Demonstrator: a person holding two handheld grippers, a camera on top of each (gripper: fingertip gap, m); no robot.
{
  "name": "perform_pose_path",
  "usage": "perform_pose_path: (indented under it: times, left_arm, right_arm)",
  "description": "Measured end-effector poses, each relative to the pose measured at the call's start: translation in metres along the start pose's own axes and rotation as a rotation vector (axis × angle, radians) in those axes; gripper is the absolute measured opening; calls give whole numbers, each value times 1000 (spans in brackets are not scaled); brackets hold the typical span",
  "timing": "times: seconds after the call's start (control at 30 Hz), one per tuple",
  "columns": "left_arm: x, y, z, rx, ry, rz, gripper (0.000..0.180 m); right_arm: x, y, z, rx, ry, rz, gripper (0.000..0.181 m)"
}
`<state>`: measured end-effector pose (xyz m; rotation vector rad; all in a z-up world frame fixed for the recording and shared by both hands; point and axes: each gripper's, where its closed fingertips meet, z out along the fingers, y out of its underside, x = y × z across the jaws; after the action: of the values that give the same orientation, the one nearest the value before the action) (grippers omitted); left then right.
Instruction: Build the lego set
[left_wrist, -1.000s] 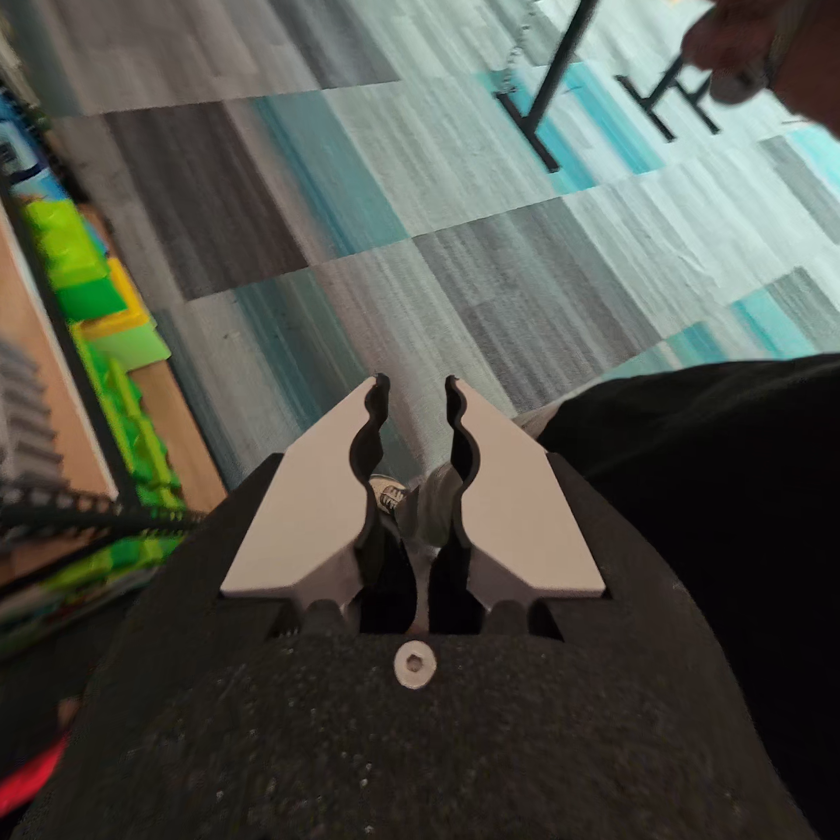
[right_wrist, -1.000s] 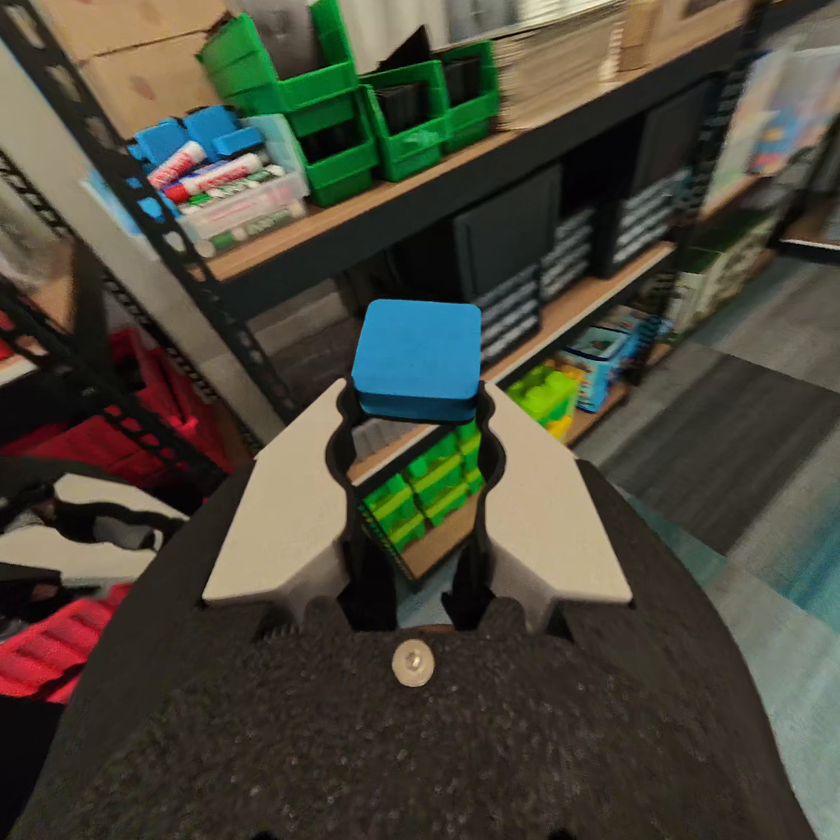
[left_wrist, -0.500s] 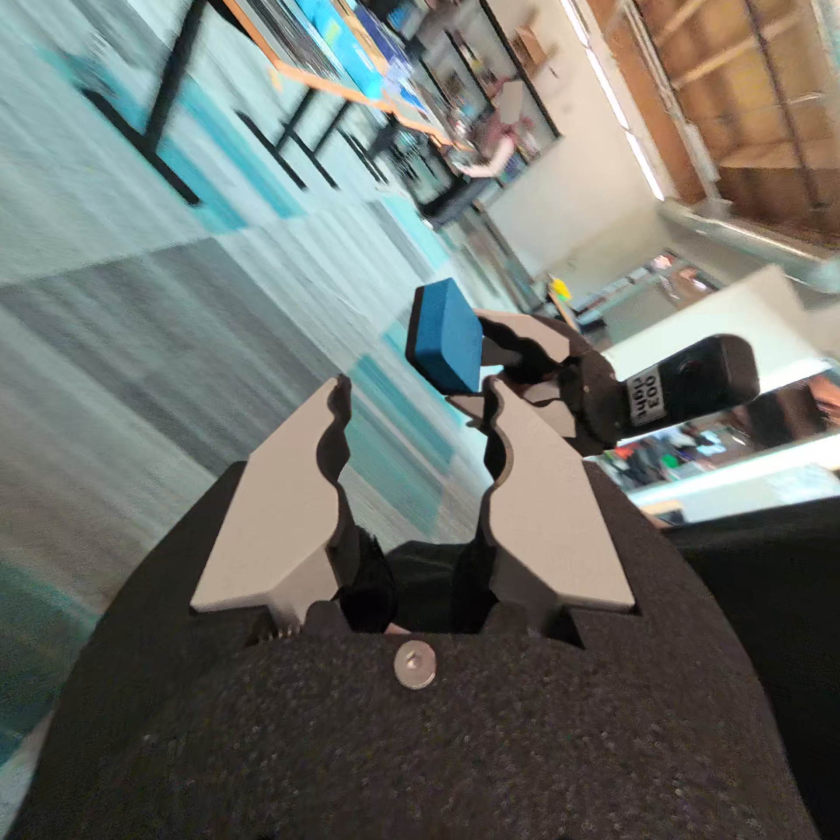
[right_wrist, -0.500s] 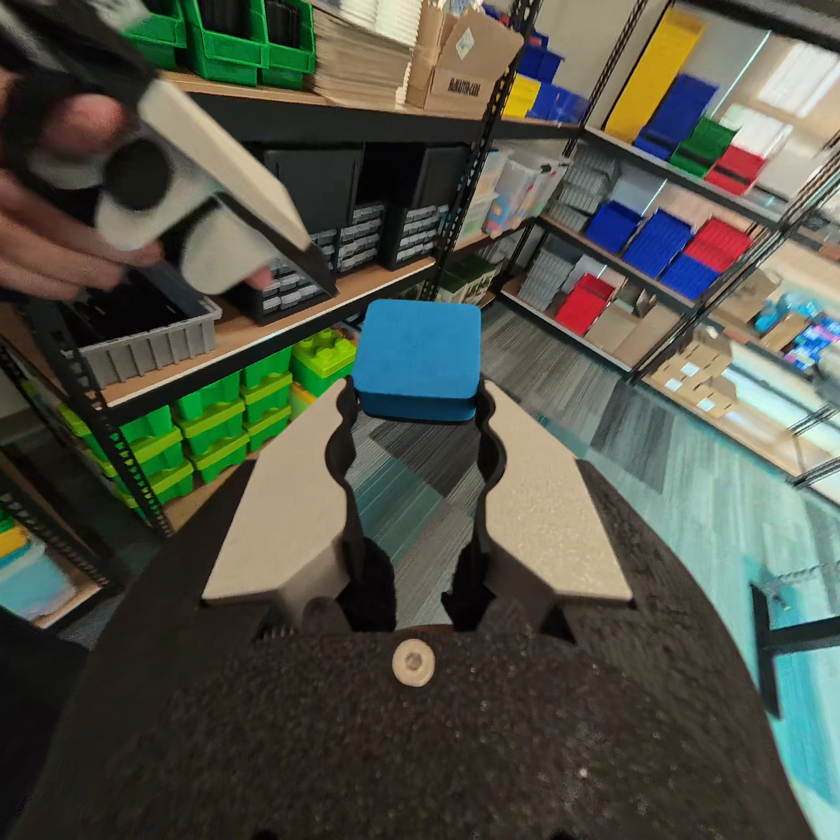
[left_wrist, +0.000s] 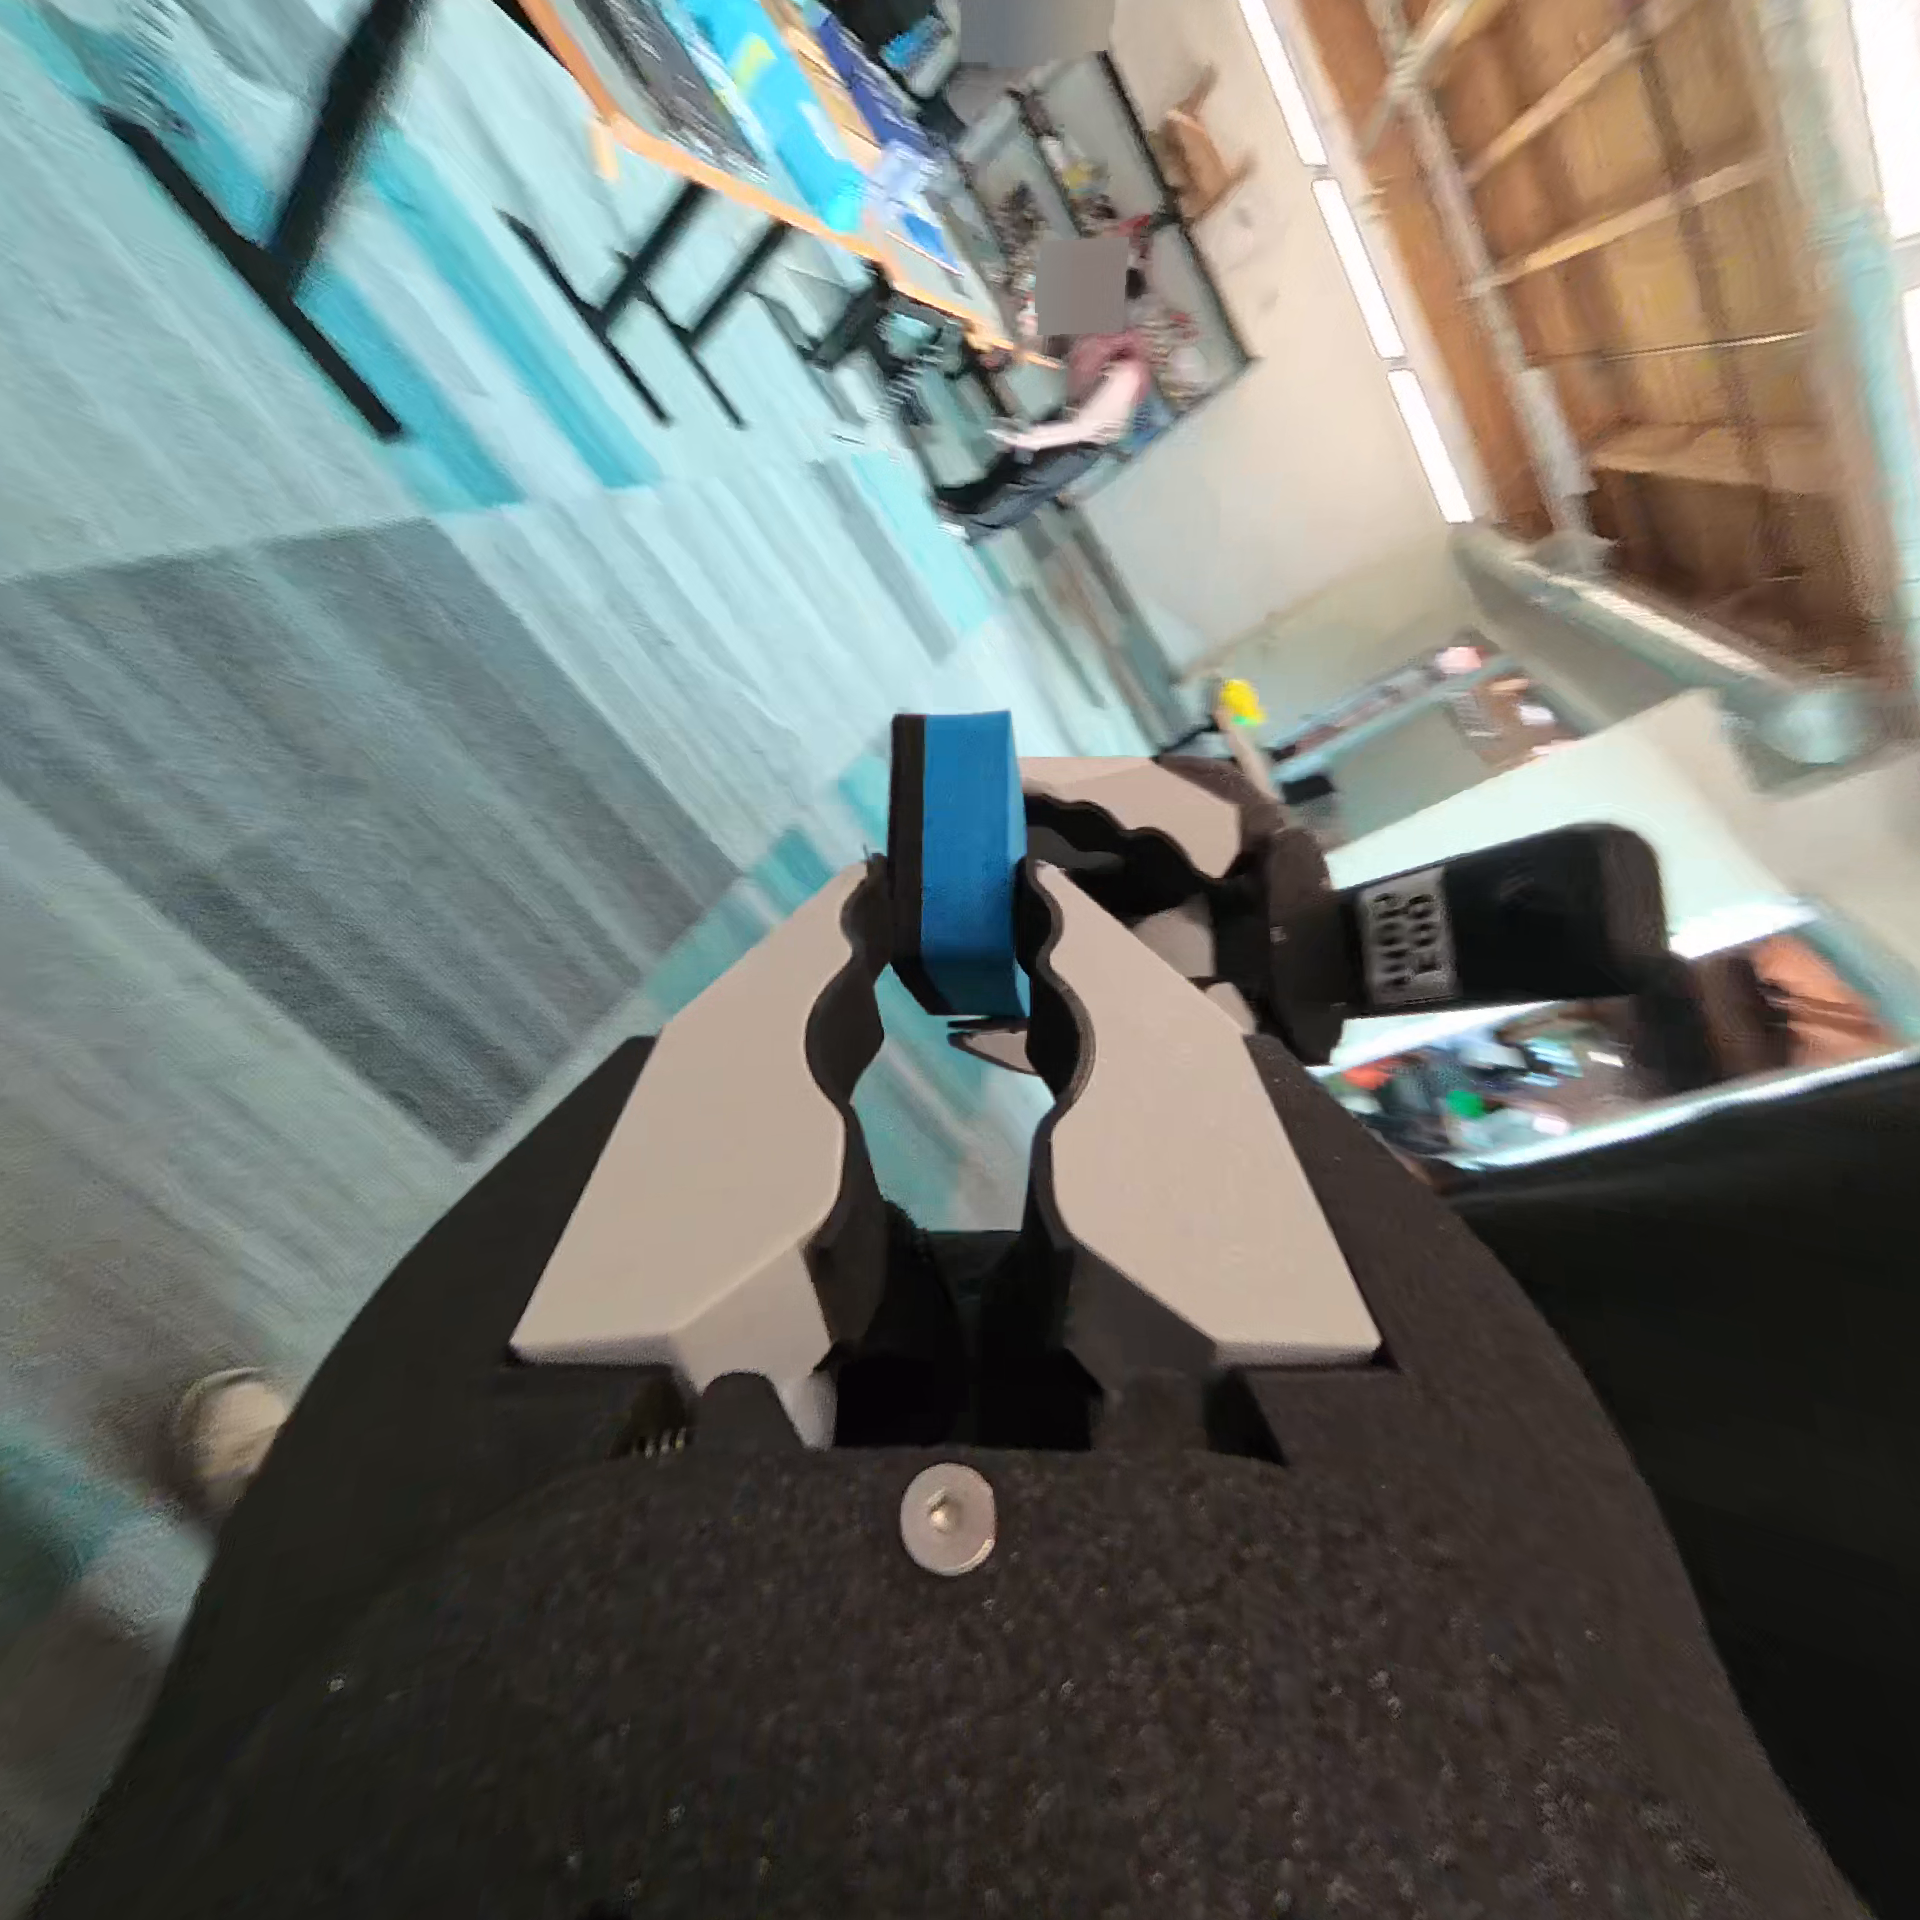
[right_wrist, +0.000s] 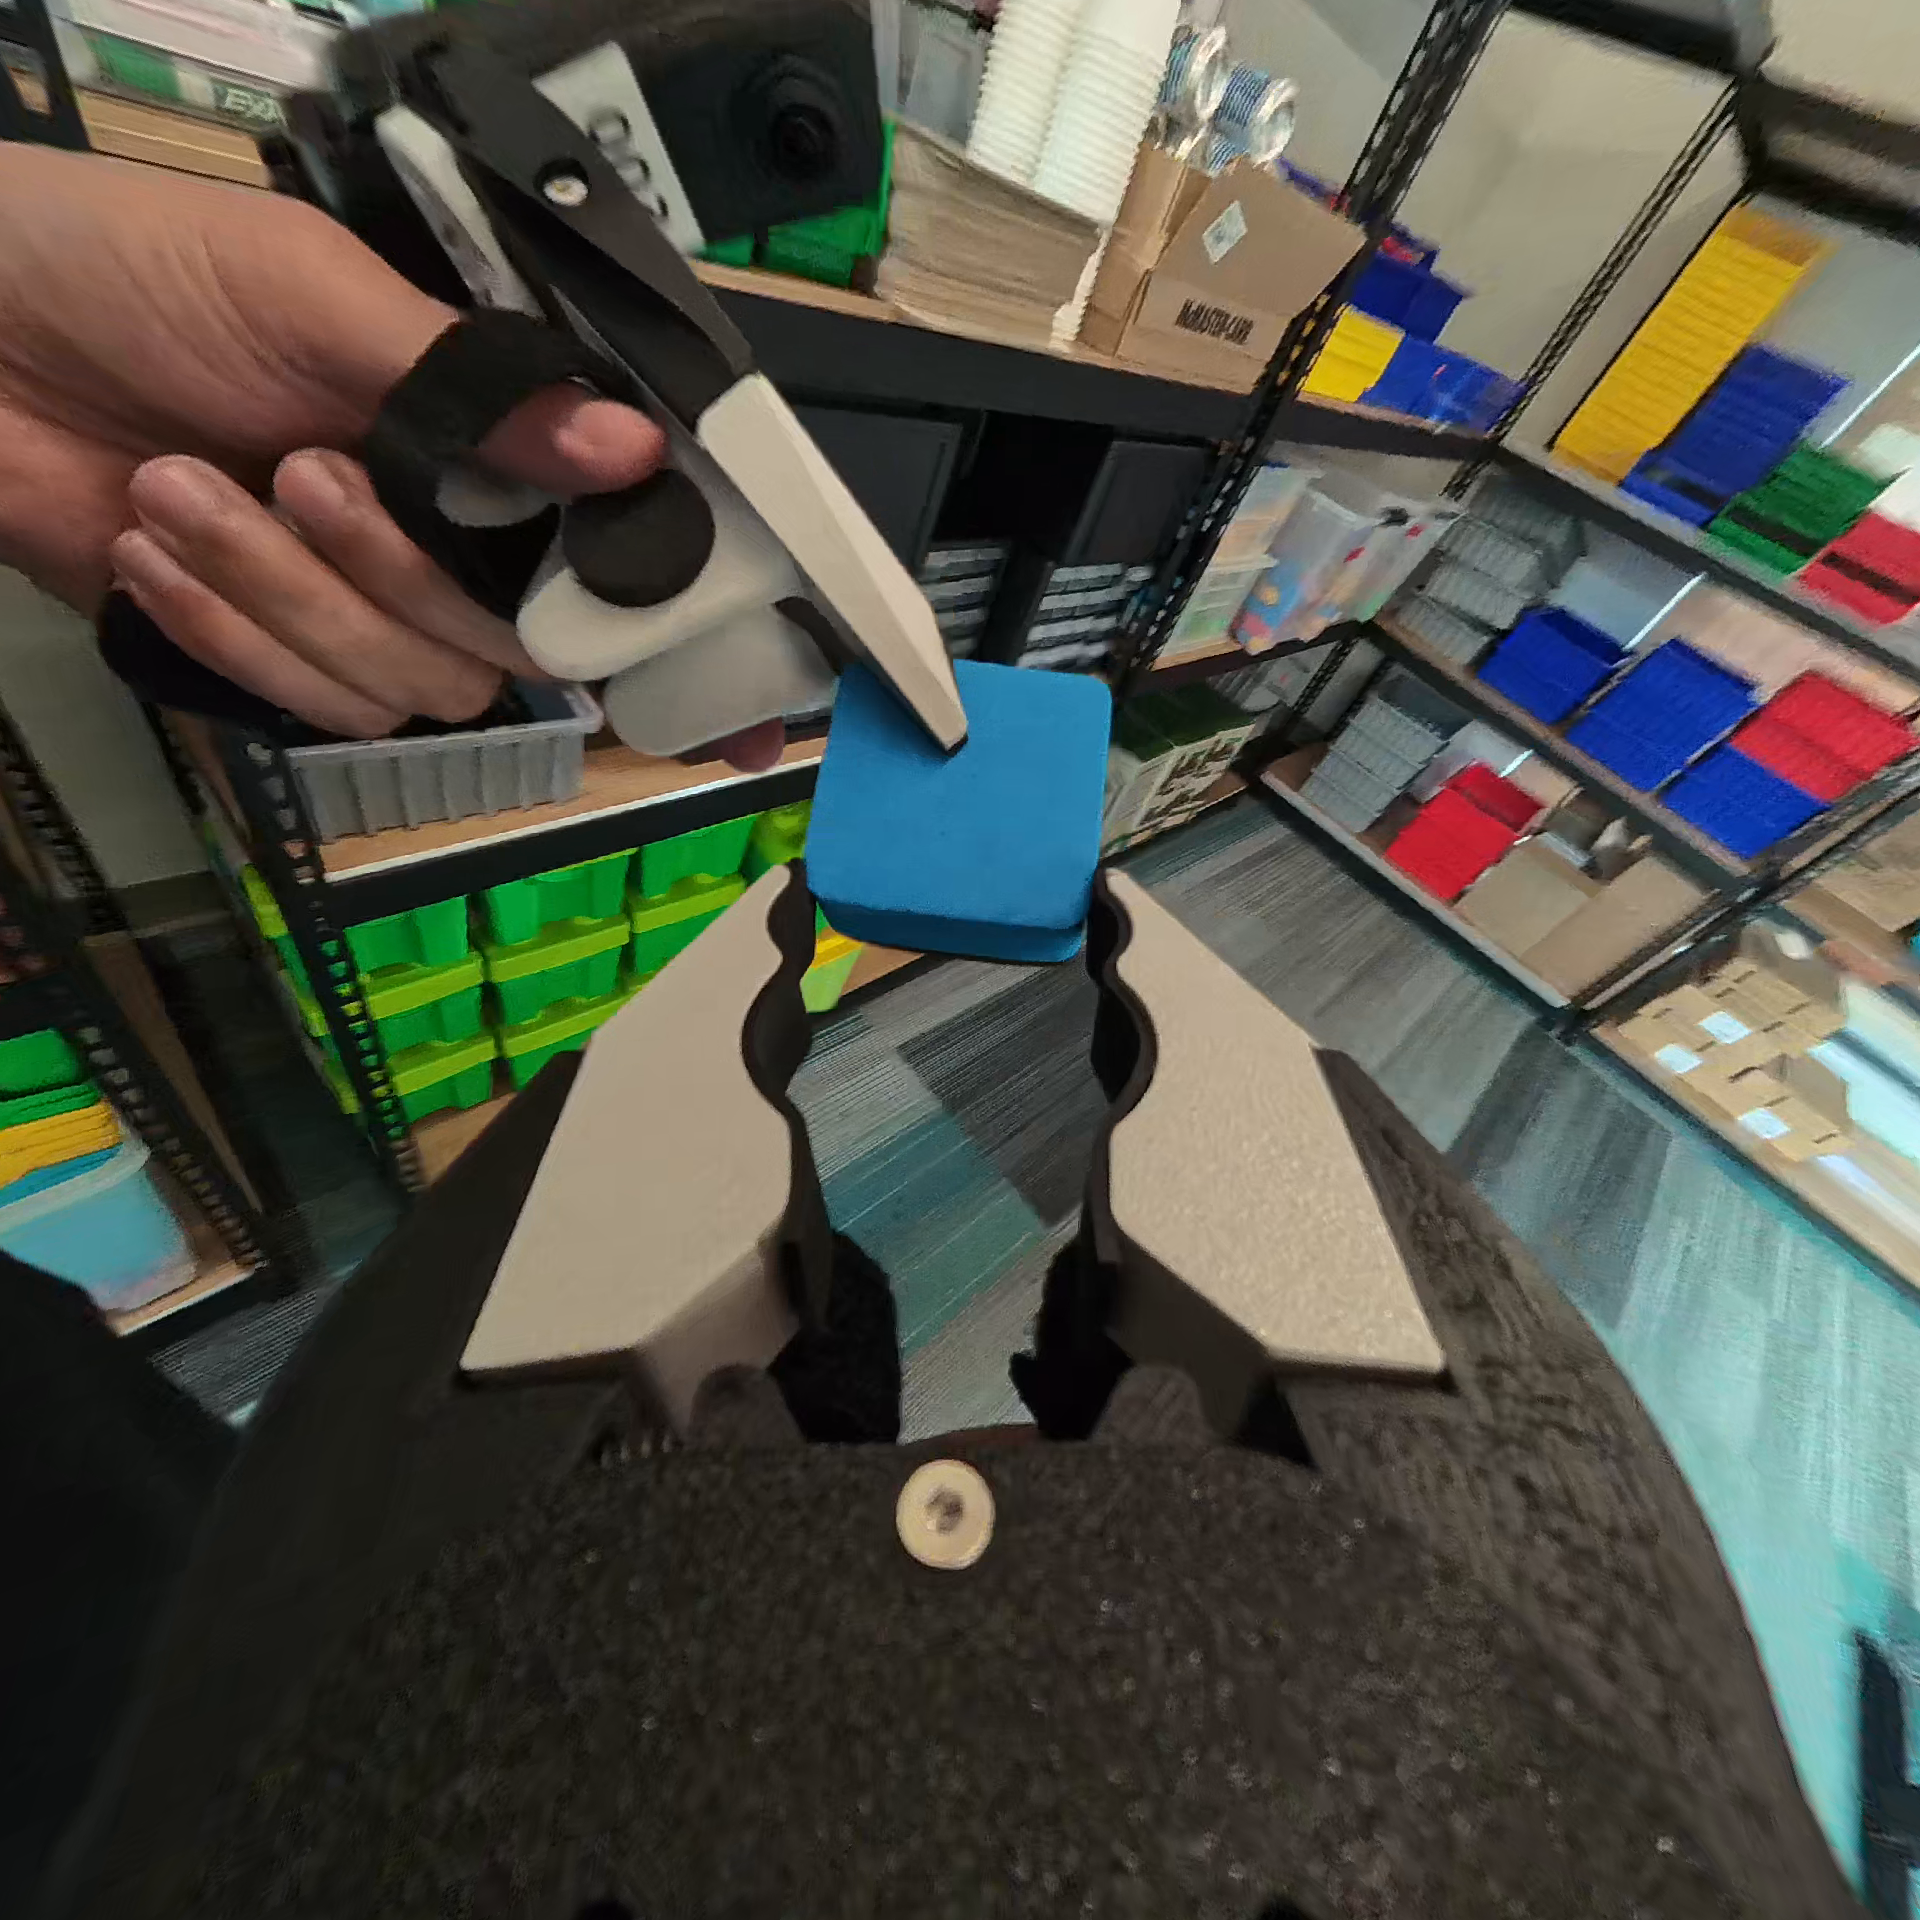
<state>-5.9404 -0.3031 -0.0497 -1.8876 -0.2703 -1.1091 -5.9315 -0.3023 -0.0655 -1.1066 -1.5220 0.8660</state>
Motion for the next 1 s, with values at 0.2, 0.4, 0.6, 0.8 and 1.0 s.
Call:
perform_pose_path:
  times: [0.2,0.4,0.6,0.8,1.0]
  left_arm:
    - [-33,-25,-8,72,-318,174,20]
    - [-65,-56,-47,178,-453,160,20]
    - [-112,-109,-110,332,-457,89,20]
    - [-179,-179,-232,552,-567,86,31]
    - [-250,-236,-353,503,-977,201,33]
  right_arm:
    - [15,7,40,-64,-118,-8,61]
    - [13,-14,108,-34,-218,-14,53]
    - [13,-40,197,-15,-323,-65,52]
    - [29,-68,326,-16,-483,-49,52]
    - [75,-167,484,-70,-662,-54,52]
